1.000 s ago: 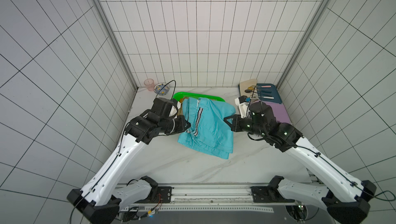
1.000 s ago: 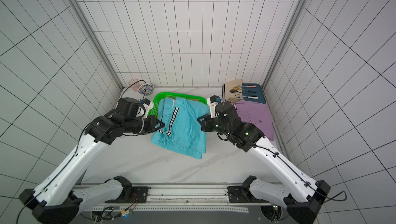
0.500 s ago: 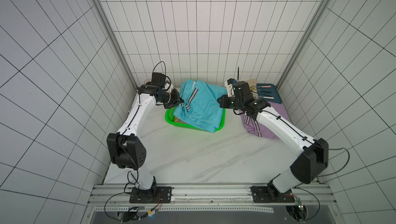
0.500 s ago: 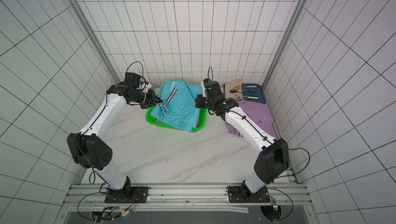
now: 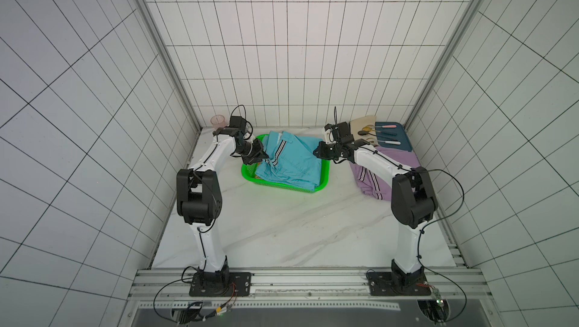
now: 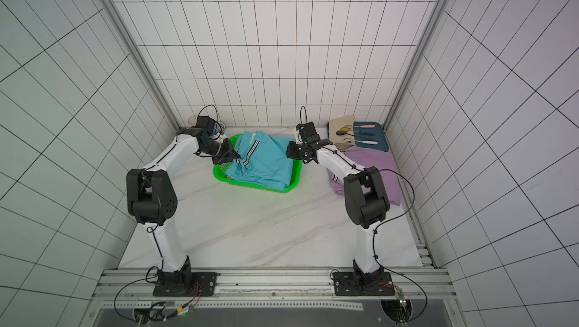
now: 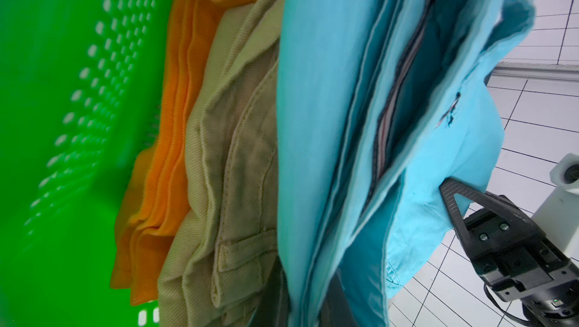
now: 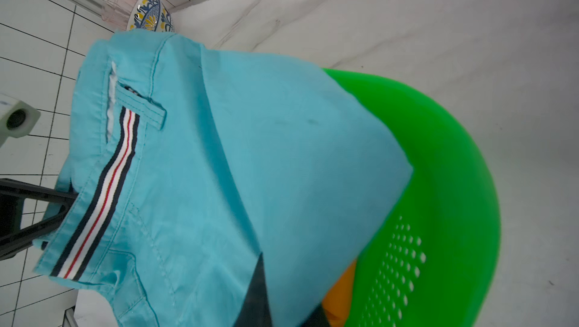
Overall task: Put the folded long pants in the basket
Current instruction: Place the long pant in the basket.
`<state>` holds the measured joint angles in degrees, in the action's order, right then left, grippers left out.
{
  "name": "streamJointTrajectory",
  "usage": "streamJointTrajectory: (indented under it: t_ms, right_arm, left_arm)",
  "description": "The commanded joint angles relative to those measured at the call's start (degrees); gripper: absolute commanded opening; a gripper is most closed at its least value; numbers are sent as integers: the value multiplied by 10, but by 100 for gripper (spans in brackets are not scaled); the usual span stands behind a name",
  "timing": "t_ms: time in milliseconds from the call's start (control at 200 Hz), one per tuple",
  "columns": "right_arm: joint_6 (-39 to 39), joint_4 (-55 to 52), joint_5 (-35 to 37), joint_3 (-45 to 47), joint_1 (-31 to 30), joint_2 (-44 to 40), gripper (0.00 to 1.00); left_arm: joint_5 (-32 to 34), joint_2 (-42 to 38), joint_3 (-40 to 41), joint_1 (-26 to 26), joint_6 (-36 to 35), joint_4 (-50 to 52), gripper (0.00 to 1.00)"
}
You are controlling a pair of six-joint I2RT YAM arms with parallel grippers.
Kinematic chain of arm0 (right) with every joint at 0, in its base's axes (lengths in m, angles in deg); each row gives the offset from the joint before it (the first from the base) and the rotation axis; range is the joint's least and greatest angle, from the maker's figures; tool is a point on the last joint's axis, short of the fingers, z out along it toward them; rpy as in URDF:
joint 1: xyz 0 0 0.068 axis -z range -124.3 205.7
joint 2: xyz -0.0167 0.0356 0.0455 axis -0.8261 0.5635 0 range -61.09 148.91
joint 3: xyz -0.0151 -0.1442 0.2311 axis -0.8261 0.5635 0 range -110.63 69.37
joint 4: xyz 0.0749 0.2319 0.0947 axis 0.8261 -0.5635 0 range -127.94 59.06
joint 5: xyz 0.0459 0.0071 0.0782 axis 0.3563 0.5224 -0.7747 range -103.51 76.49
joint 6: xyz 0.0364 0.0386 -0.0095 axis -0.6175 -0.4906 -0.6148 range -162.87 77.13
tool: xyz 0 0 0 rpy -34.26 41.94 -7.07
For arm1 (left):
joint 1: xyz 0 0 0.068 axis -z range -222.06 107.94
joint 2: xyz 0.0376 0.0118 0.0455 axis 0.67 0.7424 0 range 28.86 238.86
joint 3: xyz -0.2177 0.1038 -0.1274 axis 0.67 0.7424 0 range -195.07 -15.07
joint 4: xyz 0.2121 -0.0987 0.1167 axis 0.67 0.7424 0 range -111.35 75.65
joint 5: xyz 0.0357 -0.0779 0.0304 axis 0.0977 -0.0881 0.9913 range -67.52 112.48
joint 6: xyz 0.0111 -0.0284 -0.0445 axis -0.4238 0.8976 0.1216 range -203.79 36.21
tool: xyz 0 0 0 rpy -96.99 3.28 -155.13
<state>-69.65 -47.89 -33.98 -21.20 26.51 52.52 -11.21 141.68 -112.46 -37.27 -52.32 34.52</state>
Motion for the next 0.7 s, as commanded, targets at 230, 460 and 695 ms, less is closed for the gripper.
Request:
streamJointTrajectory:
  t_ms: [230,460,695]
  right_arm:
    - [11,6,-47,-87,22,39,0]
    - [12,-12,-28,-114,21,71,0]
    - [26,-14,-12,-98,27,93,0]
  left_arm:
    - [-32,15,18,-62,29,-31,0]
    - [-48,2,46,-63,40,-49,0]
    - [-33,34,37,-64,37,-23,0]
